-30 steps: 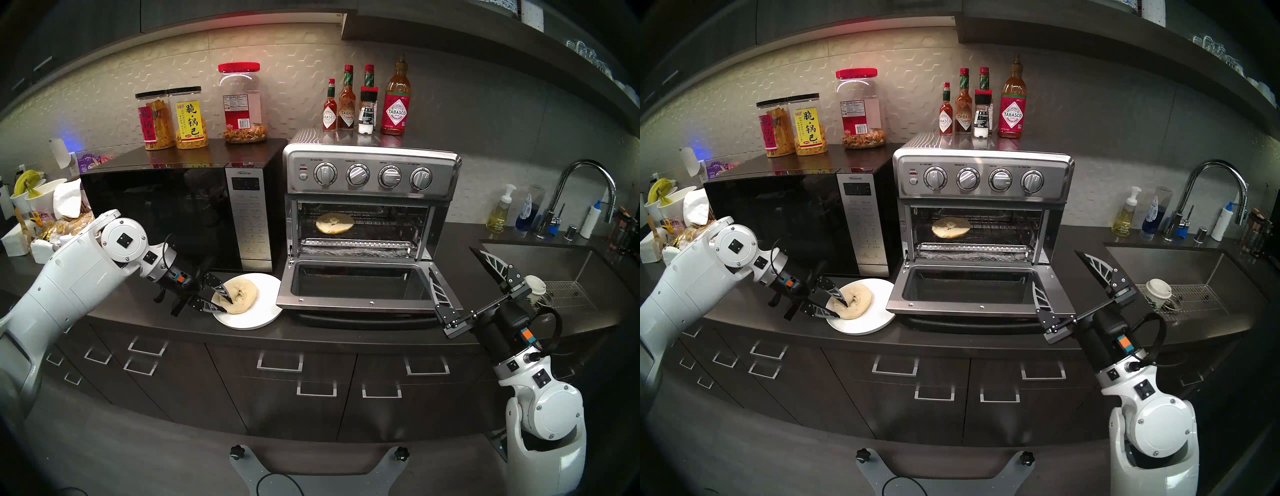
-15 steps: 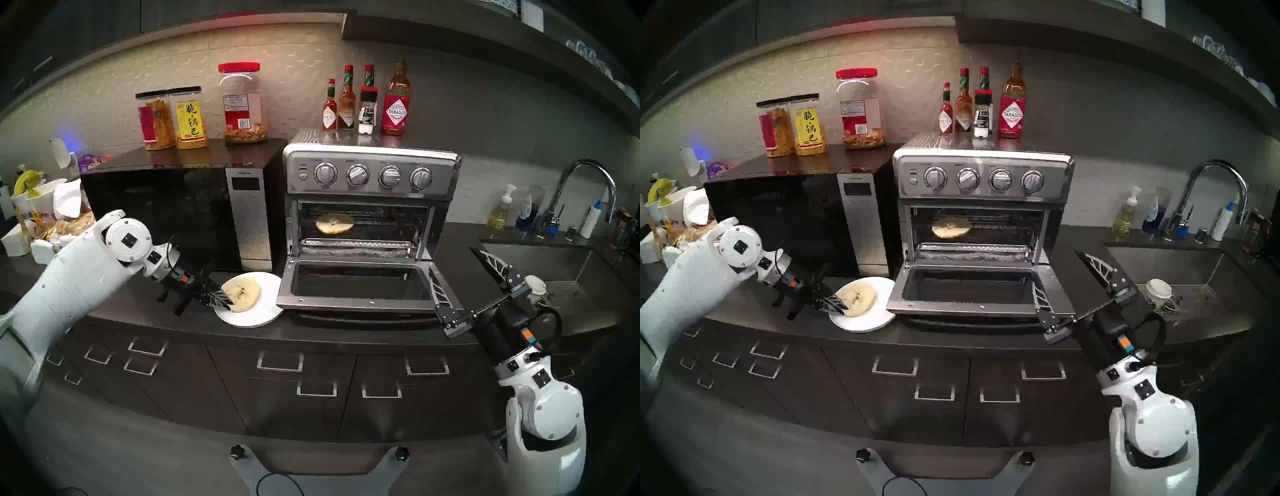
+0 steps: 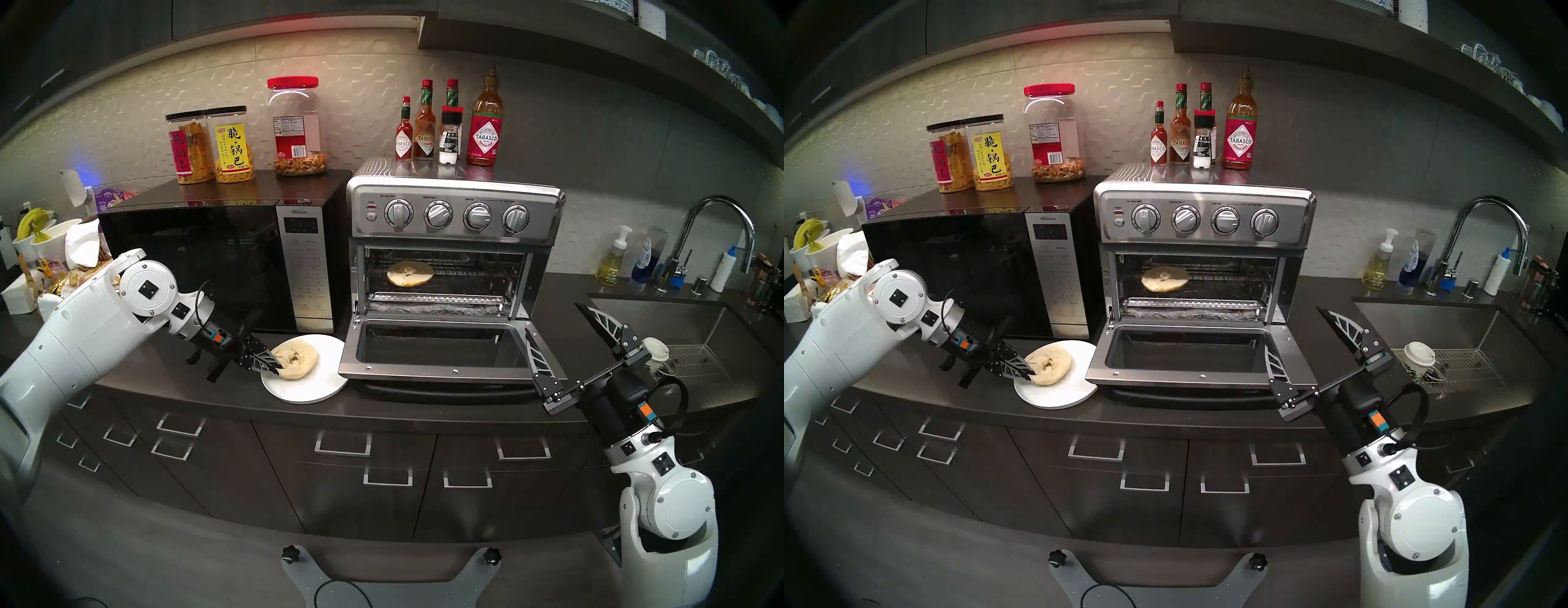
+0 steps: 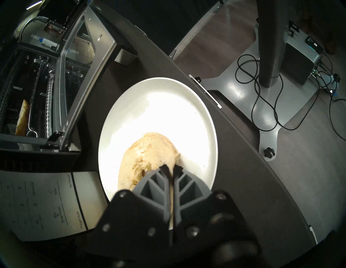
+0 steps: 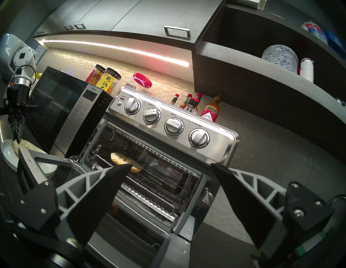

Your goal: Open the oven and place the bagel inside on the rack

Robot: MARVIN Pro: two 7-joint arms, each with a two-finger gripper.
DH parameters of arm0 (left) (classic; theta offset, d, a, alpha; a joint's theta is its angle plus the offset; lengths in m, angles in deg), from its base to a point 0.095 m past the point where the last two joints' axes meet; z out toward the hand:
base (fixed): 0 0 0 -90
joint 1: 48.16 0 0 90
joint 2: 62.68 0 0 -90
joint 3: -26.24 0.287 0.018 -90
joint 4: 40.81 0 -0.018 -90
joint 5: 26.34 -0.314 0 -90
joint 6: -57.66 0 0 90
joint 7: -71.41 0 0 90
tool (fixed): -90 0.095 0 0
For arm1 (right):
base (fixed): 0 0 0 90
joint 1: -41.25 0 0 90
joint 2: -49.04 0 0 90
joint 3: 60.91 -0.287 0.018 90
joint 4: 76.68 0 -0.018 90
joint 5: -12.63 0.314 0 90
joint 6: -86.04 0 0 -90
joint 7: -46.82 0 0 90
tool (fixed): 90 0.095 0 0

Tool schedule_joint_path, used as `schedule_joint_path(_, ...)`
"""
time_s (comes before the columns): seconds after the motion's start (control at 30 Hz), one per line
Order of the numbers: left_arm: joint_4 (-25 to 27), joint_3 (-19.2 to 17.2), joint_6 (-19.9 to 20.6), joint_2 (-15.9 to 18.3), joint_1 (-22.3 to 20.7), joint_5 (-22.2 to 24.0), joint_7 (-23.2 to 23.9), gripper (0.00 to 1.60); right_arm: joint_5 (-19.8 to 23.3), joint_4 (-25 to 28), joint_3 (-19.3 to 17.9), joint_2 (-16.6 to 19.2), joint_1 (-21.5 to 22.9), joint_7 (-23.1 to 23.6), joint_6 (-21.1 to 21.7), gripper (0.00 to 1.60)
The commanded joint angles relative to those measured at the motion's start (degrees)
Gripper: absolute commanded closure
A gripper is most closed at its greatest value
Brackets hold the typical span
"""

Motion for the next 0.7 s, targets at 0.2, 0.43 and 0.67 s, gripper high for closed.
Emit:
schedule_joint_path(0.2, 7.82, -5.01, 1.35, 8.82, 5.21, 2.43, -10.11, 1.6, 0.26, 1.19, 0.05, 0.1, 0.14, 0.11, -0.28, 0.0)
schedule_joint_path(0.43, 11.23, -6.38, 1.61, 13.41, 8.45, 1.99, -16.17, 1.6, 0.26, 1.2, 0.05, 0.1, 0.13, 0.11, -0.28, 0.0)
schedule_joint_path(0.67, 15.2, -8.78, 2.22, 17.8, 10.51, 2.73, -21.76, 1.6, 0.24, 1.16, 0.06, 0.09, 0.16, 0.1, -0.29, 0.0)
